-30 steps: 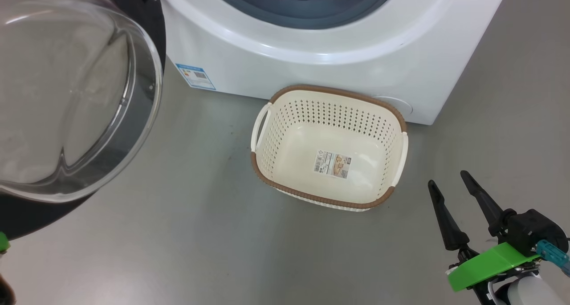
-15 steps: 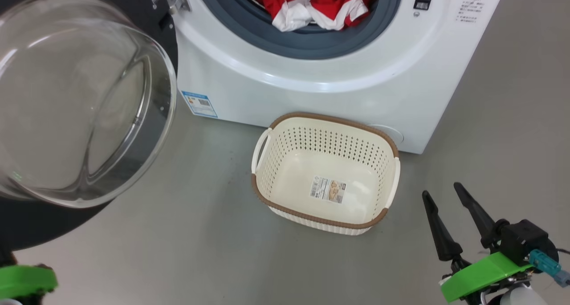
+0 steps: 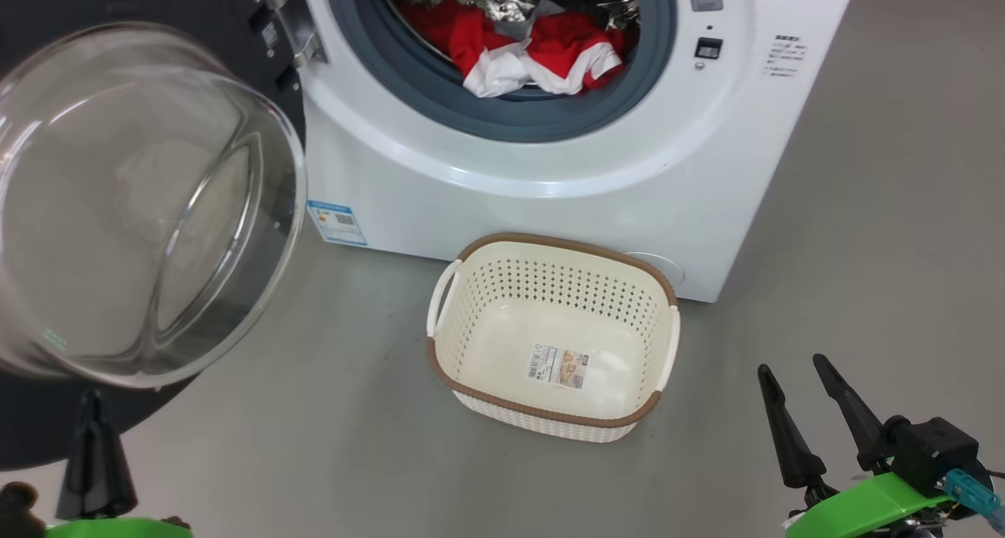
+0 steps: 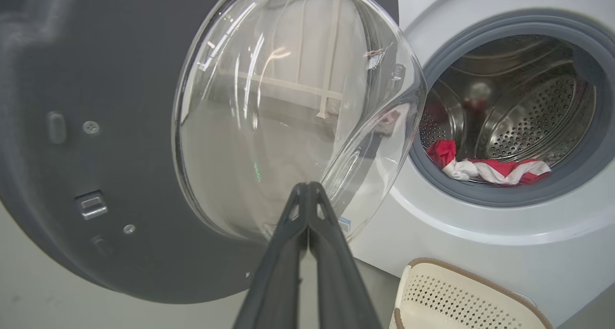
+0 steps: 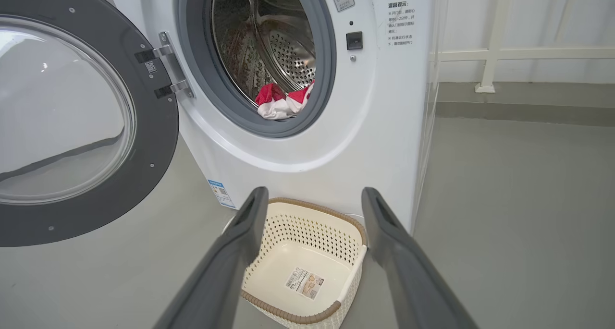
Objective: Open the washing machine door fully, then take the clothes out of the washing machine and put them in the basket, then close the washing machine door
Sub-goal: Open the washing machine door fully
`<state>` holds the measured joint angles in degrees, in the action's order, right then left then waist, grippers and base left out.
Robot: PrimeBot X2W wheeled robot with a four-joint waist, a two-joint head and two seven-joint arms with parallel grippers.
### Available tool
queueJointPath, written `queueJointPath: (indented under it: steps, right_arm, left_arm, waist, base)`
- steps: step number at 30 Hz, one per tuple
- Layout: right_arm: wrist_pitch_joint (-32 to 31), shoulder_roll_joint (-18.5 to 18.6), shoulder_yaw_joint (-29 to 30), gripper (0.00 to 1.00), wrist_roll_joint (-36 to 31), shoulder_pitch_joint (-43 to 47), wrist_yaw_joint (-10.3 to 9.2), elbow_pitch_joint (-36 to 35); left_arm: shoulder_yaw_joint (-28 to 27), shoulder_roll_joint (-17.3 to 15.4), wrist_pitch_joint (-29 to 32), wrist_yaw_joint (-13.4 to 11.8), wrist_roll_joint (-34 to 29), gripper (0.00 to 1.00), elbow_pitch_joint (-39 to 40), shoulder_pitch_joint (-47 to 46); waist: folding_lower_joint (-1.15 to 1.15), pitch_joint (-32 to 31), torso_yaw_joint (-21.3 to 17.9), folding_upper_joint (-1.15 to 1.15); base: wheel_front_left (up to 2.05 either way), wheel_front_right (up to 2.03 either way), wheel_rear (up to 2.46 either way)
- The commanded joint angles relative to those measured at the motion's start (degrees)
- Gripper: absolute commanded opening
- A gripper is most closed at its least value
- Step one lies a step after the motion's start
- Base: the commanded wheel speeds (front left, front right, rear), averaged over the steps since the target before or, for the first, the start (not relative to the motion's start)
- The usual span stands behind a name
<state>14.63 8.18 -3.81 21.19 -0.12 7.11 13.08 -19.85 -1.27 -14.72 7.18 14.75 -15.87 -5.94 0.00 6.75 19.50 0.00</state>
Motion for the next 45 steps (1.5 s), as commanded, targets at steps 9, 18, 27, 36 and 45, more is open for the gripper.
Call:
queueJointPath:
  steps: [9,18,27,36,45]
  right_arm:
    - [0.4,-0.5,1.2,1.00,0.1,0.4,0.37,-2.1]
    - [0.4,-1.0,2.7,1.00,0.3,0.3,0.37,-2.4]
    - [0.4,-1.4,4.5,1.00,0.1,-0.2,0.37,-3.0]
    - [0.4,-1.9,6.6,1.00,0.0,0.4,0.37,-3.6]
    - [0.4,-2.2,6.9,1.00,-0.2,-0.2,0.37,-3.7]
  left_arm:
    - [5.7,-2.0,-0.3,0.3,0.8,1.00,4.4,2.4]
    - [10.7,-3.3,-0.3,0.3,2.1,1.00,5.7,2.9]
    - [16.1,-5.2,-0.3,0.3,4.4,1.00,8.1,3.2]
    - [18.1,-5.4,-0.3,0.3,4.5,1.00,8.4,2.8]
    - [17.8,-5.7,-0.3,0.3,5.1,1.00,8.3,2.3]
  waist:
    - [0.00,-0.8,-5.8,0.00]
    - [0.00,-0.3,-10.8,0.00]
    - [0.00,0.5,-15.7,0.00]
    - [0.00,1.2,-17.2,0.00]
    - [0.00,1.6,-17.3,0.00]
  base:
    - [0.00,0.00,0.00]
    - [0.00,0.00,0.00]
    - [0.00,0.00,0.00]
    - [0.00,0.00,0.00]
    - [0.00,0.00,0.00]
